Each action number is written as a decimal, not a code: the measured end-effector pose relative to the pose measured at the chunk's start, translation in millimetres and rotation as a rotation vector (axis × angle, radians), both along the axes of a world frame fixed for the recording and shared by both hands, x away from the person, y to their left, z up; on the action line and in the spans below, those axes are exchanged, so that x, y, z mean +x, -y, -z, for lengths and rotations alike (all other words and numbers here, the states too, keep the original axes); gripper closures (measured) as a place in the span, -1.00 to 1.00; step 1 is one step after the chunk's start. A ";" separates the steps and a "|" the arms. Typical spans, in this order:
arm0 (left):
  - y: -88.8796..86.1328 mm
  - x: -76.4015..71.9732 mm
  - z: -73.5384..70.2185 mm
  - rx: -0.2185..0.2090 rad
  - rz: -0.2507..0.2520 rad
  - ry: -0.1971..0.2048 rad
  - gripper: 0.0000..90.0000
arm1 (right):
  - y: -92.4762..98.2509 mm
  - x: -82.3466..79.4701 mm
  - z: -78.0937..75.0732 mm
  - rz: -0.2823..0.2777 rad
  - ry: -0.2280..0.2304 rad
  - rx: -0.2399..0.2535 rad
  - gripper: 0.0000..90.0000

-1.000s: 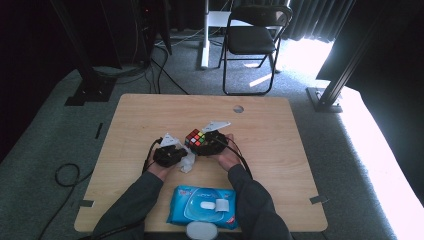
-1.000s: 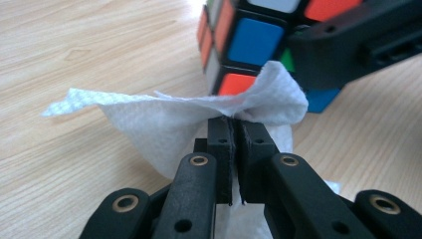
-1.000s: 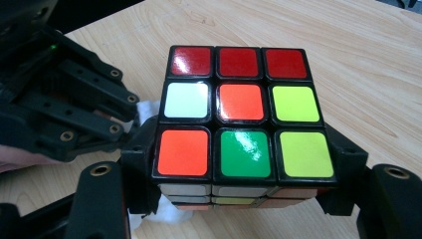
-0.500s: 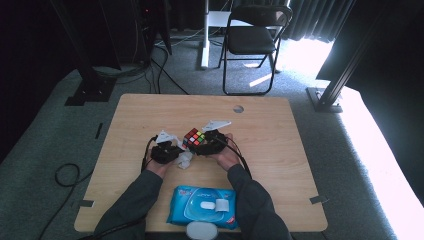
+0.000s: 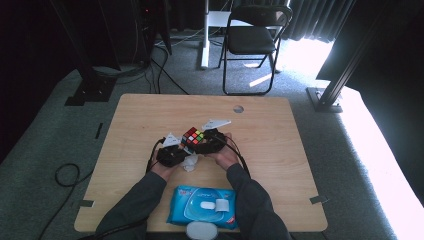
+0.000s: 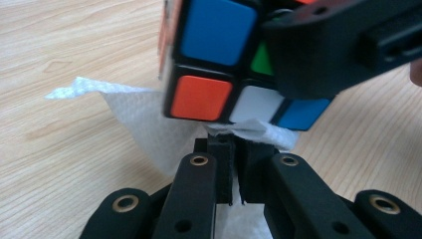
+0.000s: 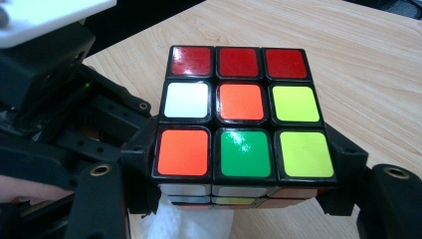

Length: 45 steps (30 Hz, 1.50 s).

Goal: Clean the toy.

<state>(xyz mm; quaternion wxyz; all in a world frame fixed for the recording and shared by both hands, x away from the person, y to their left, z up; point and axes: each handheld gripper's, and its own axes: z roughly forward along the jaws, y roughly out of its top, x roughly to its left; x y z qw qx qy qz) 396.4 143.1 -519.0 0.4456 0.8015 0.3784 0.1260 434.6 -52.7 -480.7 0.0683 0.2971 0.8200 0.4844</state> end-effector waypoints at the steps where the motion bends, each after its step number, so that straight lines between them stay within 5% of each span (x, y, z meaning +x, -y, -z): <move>1: 0.0 0.0 0.0 0.000 0.000 0.000 0.91 | 0.0 0.0 0.0 0.000 0.000 0.000 -0.25; 25: -14.2 3.7 -4.5 -0.031 -0.068 0.034 0.90 | 8.4 6.2 3.5 -0.017 -0.106 0.099 -0.24; 45: -2.8 -5.2 -2.4 -0.042 0.021 0.038 0.90 | 6.4 7.4 2.9 -0.006 -0.111 0.132 -0.24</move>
